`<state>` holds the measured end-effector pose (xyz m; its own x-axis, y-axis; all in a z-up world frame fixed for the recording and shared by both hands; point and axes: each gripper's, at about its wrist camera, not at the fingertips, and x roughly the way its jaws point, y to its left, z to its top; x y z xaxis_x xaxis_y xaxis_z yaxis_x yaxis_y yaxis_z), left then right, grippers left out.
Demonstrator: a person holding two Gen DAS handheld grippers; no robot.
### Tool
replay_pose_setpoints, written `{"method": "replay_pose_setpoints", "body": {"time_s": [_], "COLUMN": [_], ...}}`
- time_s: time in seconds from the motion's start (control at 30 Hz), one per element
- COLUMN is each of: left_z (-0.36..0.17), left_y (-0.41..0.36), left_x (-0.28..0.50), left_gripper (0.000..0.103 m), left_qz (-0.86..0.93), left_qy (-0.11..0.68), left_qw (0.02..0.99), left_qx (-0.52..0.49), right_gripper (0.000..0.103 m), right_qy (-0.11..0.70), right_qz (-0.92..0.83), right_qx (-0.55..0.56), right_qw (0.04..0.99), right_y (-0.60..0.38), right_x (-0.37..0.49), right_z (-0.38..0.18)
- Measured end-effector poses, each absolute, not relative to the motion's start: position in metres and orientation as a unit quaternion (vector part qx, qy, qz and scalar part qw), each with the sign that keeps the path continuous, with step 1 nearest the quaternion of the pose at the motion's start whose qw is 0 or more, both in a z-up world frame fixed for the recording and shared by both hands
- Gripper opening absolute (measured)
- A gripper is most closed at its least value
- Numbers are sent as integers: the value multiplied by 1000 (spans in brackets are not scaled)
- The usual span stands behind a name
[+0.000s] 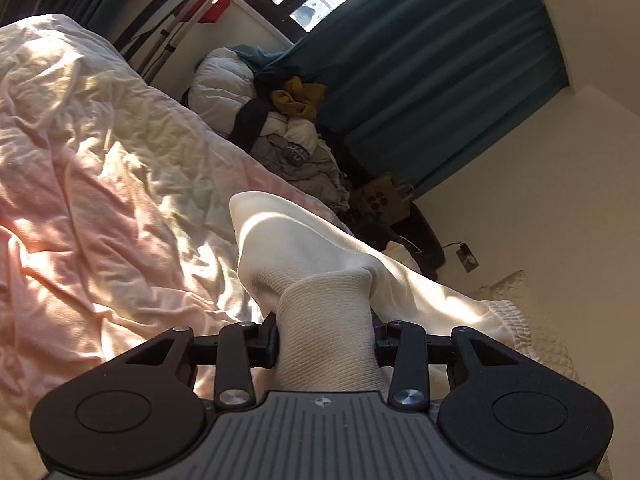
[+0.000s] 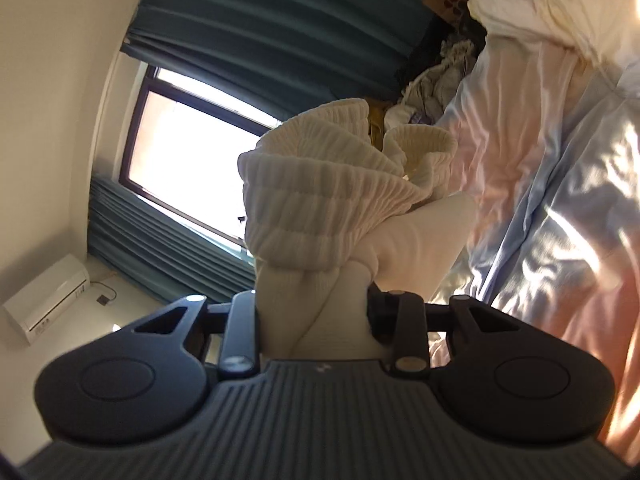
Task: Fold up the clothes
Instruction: 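Carry the bundled sweatpants with both grippers toward the pillows beside the phone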
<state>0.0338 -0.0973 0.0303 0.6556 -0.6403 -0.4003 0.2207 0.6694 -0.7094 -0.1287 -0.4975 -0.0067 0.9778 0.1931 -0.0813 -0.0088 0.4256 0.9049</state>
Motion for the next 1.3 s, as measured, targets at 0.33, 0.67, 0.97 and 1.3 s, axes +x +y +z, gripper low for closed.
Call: {"method": "replay_pose_setpoints", "body": {"time_s": [0.33, 0.67, 0.97, 1.3], "left_z": [26, -55, -116, -157], "left_y": [-303, -497, -570, -582], "left_x": [9, -18, -22, -19], "left_gripper": [40, 40, 39, 44], "left_qz": [-393, -492, -541, -572], "left_qy": [350, 434, 472, 490], "left_qw": [809, 721, 679, 652], "left_qx": [-264, -221, -154, -82], "right_gripper": [36, 36, 36, 35], "right_qy": [-31, -126, -147, -120], "right_qz": [-44, -189, -286, -310], "right_qx": [521, 532, 560, 588], "right_qw": [852, 816, 764, 737], "right_y": [-620, -696, -716, -700], "right_x": [-265, -389, -451, -460], "right_z": [-5, -77, -158, -224]}}
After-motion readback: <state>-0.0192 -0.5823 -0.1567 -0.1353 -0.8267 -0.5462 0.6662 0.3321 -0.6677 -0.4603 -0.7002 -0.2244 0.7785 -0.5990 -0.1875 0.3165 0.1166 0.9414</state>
